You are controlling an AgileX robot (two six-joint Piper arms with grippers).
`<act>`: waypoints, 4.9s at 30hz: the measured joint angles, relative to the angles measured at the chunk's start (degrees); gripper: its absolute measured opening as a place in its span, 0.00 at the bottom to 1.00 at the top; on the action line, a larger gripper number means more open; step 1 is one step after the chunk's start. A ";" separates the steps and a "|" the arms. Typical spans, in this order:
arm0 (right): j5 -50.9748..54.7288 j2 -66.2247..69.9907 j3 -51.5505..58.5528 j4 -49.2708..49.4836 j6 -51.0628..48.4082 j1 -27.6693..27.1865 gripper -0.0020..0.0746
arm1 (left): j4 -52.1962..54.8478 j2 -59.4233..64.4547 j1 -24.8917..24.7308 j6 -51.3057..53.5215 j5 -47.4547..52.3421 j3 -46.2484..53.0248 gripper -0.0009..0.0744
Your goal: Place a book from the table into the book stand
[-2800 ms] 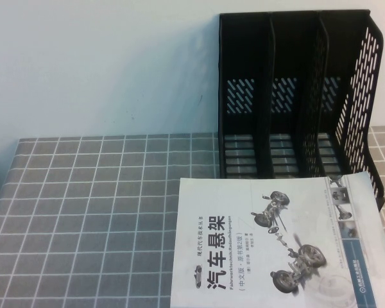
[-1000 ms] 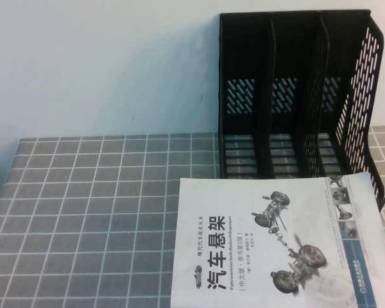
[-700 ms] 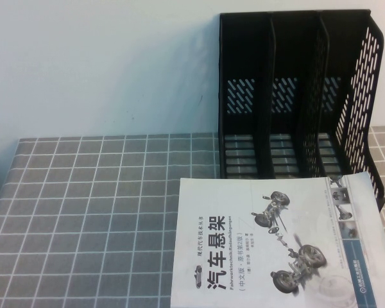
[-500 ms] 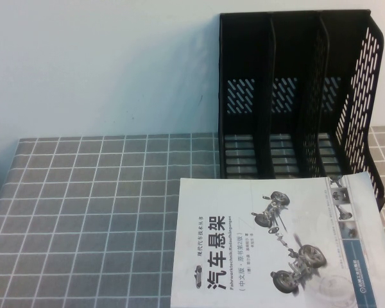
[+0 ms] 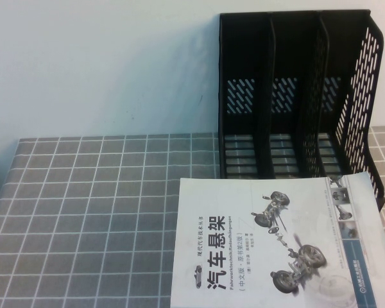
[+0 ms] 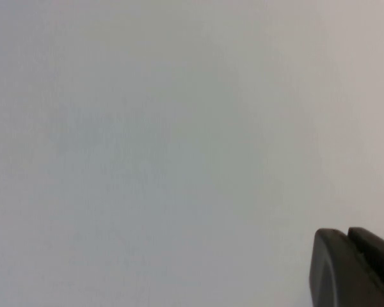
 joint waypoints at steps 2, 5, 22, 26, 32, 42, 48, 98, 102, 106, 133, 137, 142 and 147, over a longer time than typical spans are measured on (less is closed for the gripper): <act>-0.98 0.00 0.00 0.00 -0.04 0.00 0.02 | 0.00 0.00 0.00 0.00 -4.16 0.00 0.01; -3.15 0.00 0.00 0.00 -2.12 0.00 0.02 | -0.44 -0.08 0.00 0.00 -6.17 0.00 0.01; -3.92 0.00 0.00 0.11 -3.95 0.00 0.02 | -4.10 -0.08 0.00 -0.13 2.08 -1.24 0.01; -2.10 0.00 0.00 0.11 -3.95 0.00 0.02 | -4.15 -0.08 0.00 -0.13 3.89 -1.24 0.01; -0.64 0.00 0.00 1.50 -4.07 0.00 0.02 | -4.24 -0.08 0.00 -0.03 5.27 -1.24 0.01; -0.06 0.00 0.00 2.54 -4.07 0.00 0.02 | -4.41 -0.08 0.00 -0.13 5.39 -1.24 0.01; 12.67 0.00 -5.93 7.37 -2.06 0.00 0.02 | -4.27 -0.08 0.00 -1.39 15.56 -7.92 0.01; 54.78 75.52 -44.84 47.69 -27.57 11.50 0.02 | -98.76 82.08 0.00 60.52 84.29 -34.01 0.65; 54.10 76.47 -45.07 48.75 -29.61 11.50 0.02 | -99.97 85.70 0.12 62.11 84.41 -34.36 0.66; 53.60 77.62 -45.18 51.40 -31.29 11.50 0.02 | -101.09 90.32 0.25 64.08 84.67 -34.36 0.66; 55.01 74.12 -48.62 47.23 -33.79 11.54 0.02 | -104.66 95.98 0.62 69.44 92.38 -35.56 0.16; 57.07 66.92 -51.25 39.61 -29.21 11.54 0.02 | -99.43 90.60 0.62 61.34 91.12 -40.81 0.16; 60.10 59.77 -51.64 32.42 -24.27 11.54 0.02 | -92.42 83.07 0.62 51.90 91.08 -53.81 0.16; 62.62 55.72 -51.64 29.96 -21.90 11.54 0.02 | -84.25 80.38 -0.14 37.91 84.93 -71.25 0.16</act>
